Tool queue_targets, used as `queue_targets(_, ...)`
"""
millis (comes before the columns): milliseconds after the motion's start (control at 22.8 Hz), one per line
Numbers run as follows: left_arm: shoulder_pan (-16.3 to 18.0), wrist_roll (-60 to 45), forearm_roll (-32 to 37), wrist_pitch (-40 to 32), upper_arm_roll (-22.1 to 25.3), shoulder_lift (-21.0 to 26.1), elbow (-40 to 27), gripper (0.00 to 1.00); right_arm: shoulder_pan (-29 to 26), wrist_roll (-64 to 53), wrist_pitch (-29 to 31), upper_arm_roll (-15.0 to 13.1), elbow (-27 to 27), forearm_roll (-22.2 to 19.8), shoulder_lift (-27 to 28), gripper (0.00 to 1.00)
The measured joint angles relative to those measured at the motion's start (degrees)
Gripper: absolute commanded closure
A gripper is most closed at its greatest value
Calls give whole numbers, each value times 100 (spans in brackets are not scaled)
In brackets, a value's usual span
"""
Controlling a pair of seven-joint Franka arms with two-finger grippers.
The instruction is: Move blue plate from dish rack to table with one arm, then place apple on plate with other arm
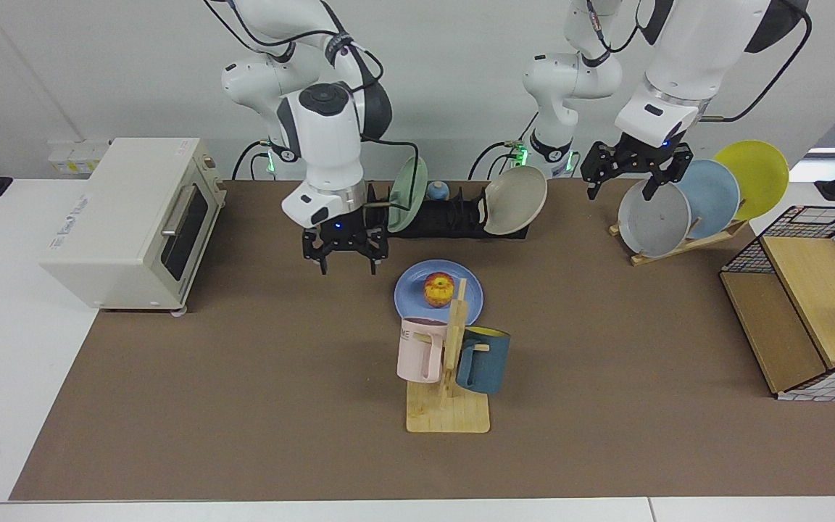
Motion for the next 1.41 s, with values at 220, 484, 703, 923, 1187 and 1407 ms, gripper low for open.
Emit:
queue_targets(220, 53, 4, 0, -4, -111, -4, 0, 0, -576, -872, -630, 1, -117, 52, -497, 0)
queue_targets(484, 5, 41, 0, -2, -83, -17, 0, 0, -1208, -1711, -1407, -6, -135, 115, -927, 0)
queue_targets(703, -43, 83, 0, -2, -55, -39, -4, 0, -1884, -2506, -1831, -14, -133, 146, -1195, 0)
queue_targets(923, -42, 157, 0, 4, -28, -133, -163, 0, -2124, -2628, -1824, -12, -2, 152, -1194, 0)
queue_targets(1187, -42, 184, 0, 10, -10, -239, -304, 0, -2239, -2628, -2044, -10, 332, 153, -1061, 0)
queue_targets(1407, -41, 193, 0, 20, -5, -284, -304, 0, -2239, -2628, -2060, -2, 379, 243, -1026, 0)
